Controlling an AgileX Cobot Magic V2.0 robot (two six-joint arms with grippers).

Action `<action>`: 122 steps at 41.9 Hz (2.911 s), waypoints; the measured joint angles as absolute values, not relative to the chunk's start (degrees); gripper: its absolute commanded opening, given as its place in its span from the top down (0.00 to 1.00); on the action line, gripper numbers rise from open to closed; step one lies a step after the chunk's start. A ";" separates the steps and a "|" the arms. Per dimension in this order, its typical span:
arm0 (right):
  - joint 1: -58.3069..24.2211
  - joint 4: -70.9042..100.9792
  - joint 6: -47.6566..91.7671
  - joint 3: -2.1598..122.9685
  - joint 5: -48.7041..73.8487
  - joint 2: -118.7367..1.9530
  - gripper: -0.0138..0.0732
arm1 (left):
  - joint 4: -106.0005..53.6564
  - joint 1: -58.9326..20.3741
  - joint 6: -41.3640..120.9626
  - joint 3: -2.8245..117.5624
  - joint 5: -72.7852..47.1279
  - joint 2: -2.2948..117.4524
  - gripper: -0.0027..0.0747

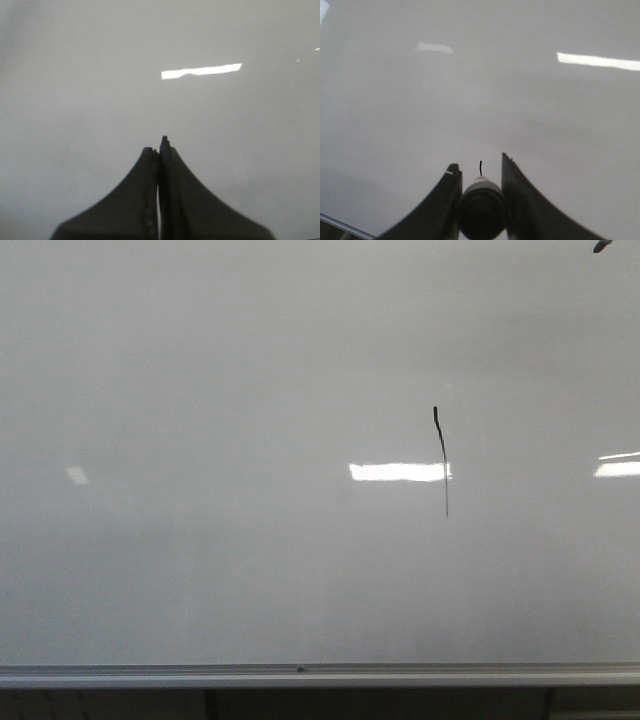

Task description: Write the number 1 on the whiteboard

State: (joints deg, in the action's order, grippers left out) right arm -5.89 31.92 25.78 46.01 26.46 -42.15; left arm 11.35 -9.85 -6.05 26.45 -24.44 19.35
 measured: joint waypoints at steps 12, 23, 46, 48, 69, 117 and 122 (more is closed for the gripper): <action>-6.79 32.52 25.91 46.01 29.85 -42.38 0.91 | 8.08 -10.52 -2.27 27.66 -24.52 21.40 0.79; -10.40 34.08 28.48 48.04 41.48 -47.74 0.91 | -7.29 -20.29 12.21 38.98 -33.09 37.93 0.19; -12.62 54.28 47.22 57.12 66.13 -58.47 0.91 | -17.69 -51.91 26.30 58.04 -45.05 66.93 0.19; -12.62 55.15 48.14 57.12 66.97 -58.88 0.91 | -19.18 -52.43 27.80 59.05 -45.49 67.60 0.19; -12.62 62.23 52.83 57.28 69.97 -60.00 0.91 | -30.91 -53.08 36.03 61.84 -43.52 68.65 0.42; -12.62 67.02 55.46 57.37 69.05 -60.09 0.48 | -30.89 -50.98 36.56 61.95 -43.69 68.65 0.99; -12.62 66.54 55.46 57.37 67.55 -60.20 0.43 | -30.01 -47.41 36.69 61.95 -44.66 68.65 0.99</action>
